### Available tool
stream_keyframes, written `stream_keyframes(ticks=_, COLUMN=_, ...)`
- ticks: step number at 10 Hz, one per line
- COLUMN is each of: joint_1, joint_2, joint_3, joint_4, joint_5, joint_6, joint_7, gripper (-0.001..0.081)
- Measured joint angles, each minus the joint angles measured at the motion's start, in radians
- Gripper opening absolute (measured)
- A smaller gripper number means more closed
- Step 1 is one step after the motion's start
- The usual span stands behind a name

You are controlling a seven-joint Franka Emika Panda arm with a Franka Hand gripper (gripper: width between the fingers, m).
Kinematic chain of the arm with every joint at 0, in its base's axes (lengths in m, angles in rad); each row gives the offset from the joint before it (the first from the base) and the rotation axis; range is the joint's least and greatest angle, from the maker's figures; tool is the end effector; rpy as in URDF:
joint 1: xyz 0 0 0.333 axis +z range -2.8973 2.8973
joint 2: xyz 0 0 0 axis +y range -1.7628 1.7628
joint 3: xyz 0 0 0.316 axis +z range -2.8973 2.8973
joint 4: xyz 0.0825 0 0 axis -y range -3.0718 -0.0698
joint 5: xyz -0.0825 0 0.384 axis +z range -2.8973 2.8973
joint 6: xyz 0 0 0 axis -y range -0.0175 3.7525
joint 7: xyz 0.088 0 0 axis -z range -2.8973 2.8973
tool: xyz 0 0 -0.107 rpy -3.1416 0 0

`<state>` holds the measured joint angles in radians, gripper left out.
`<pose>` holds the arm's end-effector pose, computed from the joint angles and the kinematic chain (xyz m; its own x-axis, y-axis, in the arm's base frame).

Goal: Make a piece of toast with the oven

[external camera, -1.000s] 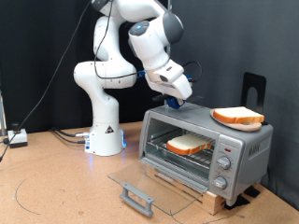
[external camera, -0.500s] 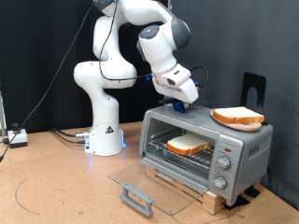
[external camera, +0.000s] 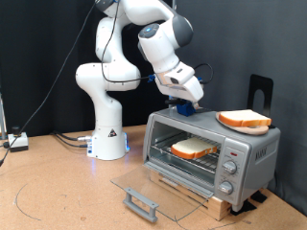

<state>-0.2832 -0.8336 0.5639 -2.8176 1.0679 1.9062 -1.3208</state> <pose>0.2961 0.1296 0.3906 0.5501 0.6983 0.4580 0.8351 -0.4651 -0.2939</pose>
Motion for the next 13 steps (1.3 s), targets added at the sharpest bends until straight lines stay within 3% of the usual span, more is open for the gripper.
stream_keyframes(ticks=3, joint_1=-0.001, joint_2=-0.058, joint_3=-0.125, joint_4=0.016, joint_5=-0.016, joint_6=-0.108, joint_7=-0.026, gripper=0.0809)
stream_keyframes(ticks=7, joint_1=-0.018, joint_2=-0.064, joint_3=-0.166, joint_4=0.018, joint_5=-0.029, joint_6=-0.134, joint_7=-0.059, gripper=0.0809)
stream_keyframes(ticks=13, joint_1=-0.182, joint_2=0.054, joint_3=-0.278, joint_4=0.034, joint_5=-0.212, joint_6=-0.134, joint_7=-0.144, gripper=0.0809)
